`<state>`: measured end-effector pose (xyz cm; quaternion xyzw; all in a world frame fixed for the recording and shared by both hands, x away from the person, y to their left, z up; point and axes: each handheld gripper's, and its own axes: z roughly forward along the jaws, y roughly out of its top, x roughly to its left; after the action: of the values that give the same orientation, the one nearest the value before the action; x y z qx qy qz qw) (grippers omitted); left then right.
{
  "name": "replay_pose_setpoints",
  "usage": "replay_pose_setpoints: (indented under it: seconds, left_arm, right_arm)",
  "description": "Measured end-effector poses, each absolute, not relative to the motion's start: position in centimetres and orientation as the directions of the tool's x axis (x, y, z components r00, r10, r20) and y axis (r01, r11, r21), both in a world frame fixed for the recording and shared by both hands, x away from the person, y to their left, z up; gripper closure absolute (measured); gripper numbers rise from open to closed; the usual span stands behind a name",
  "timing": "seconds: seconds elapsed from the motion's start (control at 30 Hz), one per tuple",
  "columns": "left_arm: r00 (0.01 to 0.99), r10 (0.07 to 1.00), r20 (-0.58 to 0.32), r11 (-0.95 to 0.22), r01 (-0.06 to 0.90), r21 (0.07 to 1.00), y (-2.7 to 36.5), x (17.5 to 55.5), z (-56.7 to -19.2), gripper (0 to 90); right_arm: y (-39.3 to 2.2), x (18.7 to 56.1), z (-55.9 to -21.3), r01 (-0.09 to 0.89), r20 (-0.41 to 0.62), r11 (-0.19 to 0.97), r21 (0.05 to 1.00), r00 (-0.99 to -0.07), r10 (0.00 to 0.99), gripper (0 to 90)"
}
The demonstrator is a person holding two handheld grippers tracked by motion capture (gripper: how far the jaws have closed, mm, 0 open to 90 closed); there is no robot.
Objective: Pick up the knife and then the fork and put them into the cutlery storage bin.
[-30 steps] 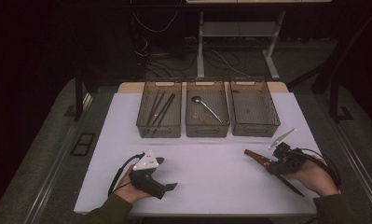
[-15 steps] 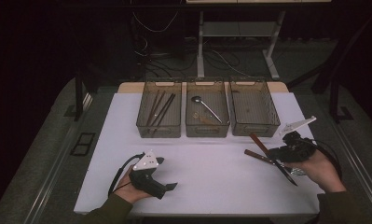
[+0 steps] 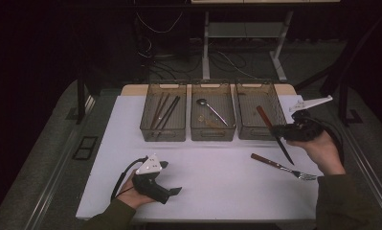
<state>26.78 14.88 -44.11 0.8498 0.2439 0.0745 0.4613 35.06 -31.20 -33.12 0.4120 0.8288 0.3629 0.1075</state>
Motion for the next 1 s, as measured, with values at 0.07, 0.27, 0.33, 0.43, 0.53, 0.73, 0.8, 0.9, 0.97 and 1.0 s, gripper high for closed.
replay_pose_setpoints:
  seconds: [0.07,0.27,0.33,0.43,0.53,0.73,0.8,0.9,0.97,1.0]
  left_arm:
    - [0.869,0.484,-0.101,-0.454,0.348,0.82,14.9,26.8,-44.1,0.0]
    - [0.871,0.481,-0.101,-0.453,0.346,0.822,14.9,26.8,-44.1,0.0]
    - [0.87,0.482,-0.102,-0.451,0.346,0.823,14.9,26.7,-44.0,0.0]
    - [0.869,0.484,-0.107,-0.443,0.349,0.826,14.9,26.7,-44.0,0.0]
    - [0.868,0.484,-0.11,-0.438,0.349,0.828,14.9,26.7,-44.0,0.0]
    - [0.869,0.482,-0.114,-0.434,0.35,0.83,14.9,26.7,-44.0,0.0]
    - [0.869,0.481,-0.112,-0.435,0.348,0.83,14.9,26.7,-44.0,0.0]
    - [0.869,0.481,-0.115,-0.434,0.349,0.831,14.9,26.7,-44.0,0.0]
    - [0.87,0.48,-0.115,-0.434,0.349,0.831,14.9,26.7,-44.0,0.0]
    - [0.869,0.48,-0.117,-0.43,0.35,0.832,14.9,26.7,-44.0,0.0]
  right_arm:
    - [-31.1,35.9,-32.5,0.595,0.111,0.384,0.706,-0.629,0.77,77.3]
    - [-31.0,38.6,-30.4,0.572,0.092,0.348,0.743,-0.602,0.793,77.3]
    - [-31.1,39.6,-29.9,0.564,0.083,0.341,0.752,-0.594,0.8,77.3]
    - [-31.2,40.9,-29.1,0.558,0.074,0.323,0.764,-0.573,0.816,77.4]
    - [-31.5,42.0,-28.6,0.574,0.094,0.3,0.762,-0.556,0.826,77.5]
    - [-32.0,44.1,-28.3,0.617,0.106,0.275,0.738,-0.509,0.855,77.5]
    - [-32.3,44.9,-28.6,0.637,0.122,0.257,0.726,-0.488,0.864,77.5]
    - [-32.6,46.1,-29.8,0.676,0.127,0.256,0.691,-0.462,0.878,77.6]
    - [-32.5,46.9,-30.9,0.705,0.119,0.266,0.658,-0.445,0.887,77.5]
    - [-32.4,47.2,-31.4,0.719,0.114,0.272,0.639,-0.439,0.891,77.5]
